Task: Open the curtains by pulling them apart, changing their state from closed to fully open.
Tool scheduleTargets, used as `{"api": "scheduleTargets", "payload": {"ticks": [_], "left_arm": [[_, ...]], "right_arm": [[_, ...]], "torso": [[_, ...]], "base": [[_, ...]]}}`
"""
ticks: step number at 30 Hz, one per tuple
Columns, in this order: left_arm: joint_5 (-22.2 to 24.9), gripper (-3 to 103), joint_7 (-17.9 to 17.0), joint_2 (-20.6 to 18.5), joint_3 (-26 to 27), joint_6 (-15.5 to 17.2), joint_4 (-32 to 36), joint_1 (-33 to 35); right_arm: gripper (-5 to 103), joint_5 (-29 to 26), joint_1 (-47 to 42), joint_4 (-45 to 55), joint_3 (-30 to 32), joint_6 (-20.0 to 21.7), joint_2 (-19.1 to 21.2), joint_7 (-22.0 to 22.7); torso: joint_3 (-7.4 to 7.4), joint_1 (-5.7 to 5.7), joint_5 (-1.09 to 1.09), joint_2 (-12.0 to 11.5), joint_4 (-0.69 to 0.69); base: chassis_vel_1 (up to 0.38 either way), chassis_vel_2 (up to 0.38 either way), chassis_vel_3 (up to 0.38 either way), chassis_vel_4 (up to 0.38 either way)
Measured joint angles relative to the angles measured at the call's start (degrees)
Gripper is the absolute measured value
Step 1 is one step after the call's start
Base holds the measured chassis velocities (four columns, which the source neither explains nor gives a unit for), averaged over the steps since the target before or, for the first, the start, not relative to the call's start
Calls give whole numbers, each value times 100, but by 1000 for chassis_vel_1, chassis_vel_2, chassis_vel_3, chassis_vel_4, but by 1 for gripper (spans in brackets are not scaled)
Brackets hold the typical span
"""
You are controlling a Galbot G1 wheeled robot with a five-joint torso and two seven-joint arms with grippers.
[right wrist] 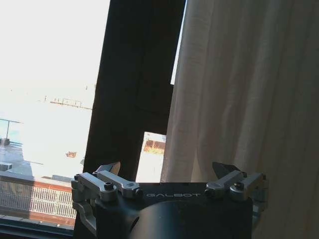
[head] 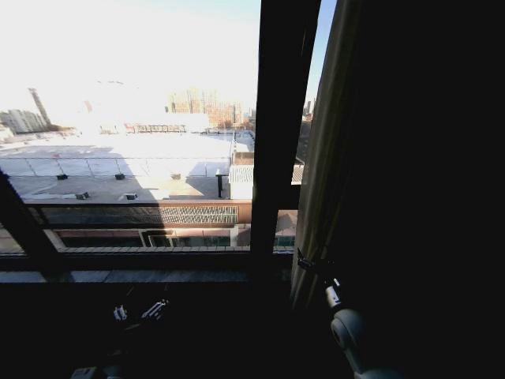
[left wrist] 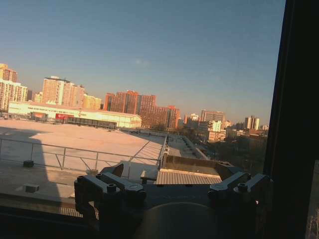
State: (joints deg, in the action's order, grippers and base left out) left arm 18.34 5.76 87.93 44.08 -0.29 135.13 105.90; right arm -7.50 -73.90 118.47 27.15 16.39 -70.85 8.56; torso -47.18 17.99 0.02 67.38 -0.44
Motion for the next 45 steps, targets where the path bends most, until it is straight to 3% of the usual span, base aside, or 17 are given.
{"api": "scheduleTargets", "payload": {"ticks": [14,45], "left_arm": [[-3,100,-33,-75,86,49,5,-53],[-13,100,-56,-183,167,115,-23,-90]], "right_arm": [[100,-165,-8,94,-39,92,27,54],[100,-135,-86,137,-205,122,-9,28]], "torso": [[0,0,-2,0,0],[0,0,1,0,0]], "base": [[183,183,-188,-184],[339,344,-356,-341]]}}
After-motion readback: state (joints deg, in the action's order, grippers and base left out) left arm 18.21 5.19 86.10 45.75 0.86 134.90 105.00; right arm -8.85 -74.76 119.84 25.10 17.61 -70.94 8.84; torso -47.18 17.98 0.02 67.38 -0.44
